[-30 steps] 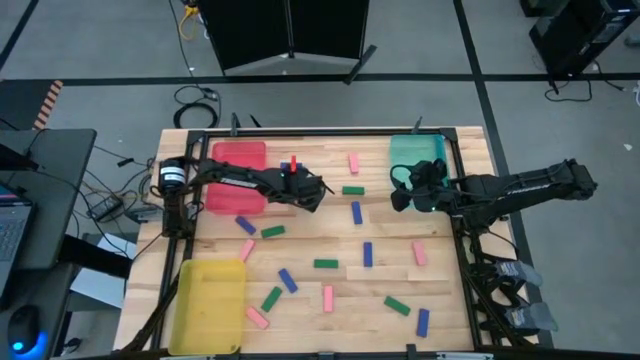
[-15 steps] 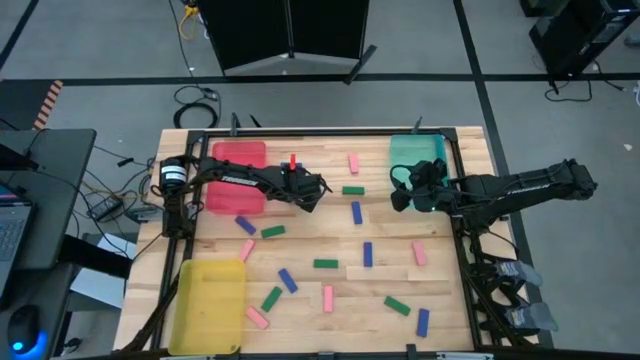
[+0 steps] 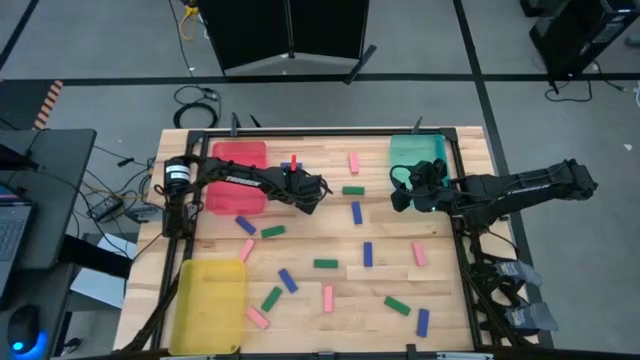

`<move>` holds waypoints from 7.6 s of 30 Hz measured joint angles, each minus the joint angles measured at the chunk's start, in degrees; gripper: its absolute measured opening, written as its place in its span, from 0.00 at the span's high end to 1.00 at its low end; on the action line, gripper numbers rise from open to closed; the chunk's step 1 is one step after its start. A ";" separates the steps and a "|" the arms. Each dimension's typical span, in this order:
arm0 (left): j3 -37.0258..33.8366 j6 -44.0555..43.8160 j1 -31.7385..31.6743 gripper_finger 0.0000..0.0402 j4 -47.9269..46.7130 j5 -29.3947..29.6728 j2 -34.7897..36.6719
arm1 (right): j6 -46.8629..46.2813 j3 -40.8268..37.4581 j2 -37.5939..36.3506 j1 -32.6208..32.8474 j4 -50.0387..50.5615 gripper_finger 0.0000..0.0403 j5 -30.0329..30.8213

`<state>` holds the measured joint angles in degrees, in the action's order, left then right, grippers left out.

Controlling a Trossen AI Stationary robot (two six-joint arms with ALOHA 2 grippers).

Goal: Sort blocks
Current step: Put the pink block into the red bin, then put the blue block into the yellow bin, then put the green block into the blue bin

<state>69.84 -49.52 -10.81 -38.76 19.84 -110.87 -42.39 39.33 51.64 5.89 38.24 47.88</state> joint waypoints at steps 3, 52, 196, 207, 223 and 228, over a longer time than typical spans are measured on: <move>0.02 0.30 -0.05 0.37 0.52 -0.40 -0.37 | 0.00 0.00 0.02 0.00 0.00 0.27 0.00; -22.28 -14.74 4.64 0.74 -14.77 12.17 37.82 | 8.99 0.02 23.05 3.60 -26.72 0.30 -17.70; -26.47 13.21 31.30 0.33 23.53 25.72 68.91 | 33.37 94.82 105.91 11.32 -55.77 0.21 -34.18; -26.47 13.09 31.60 0.33 22.62 24.08 68.85 | 38.29 87.84 99.47 12.26 -54.87 0.38 -33.94; -28.68 12.47 31.16 0.33 23.79 19.07 58.14 | 36.87 18.18 59.97 13.60 -90.57 0.39 -11.24; -26.26 11.71 29.83 0.33 22.91 12.40 48.33 | 37.53 -0.97 46.80 15.71 -99.51 0.39 1.87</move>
<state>43.58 -37.81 19.02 -15.85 32.24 -62.54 -4.87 38.37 98.44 21.60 -61.27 49.75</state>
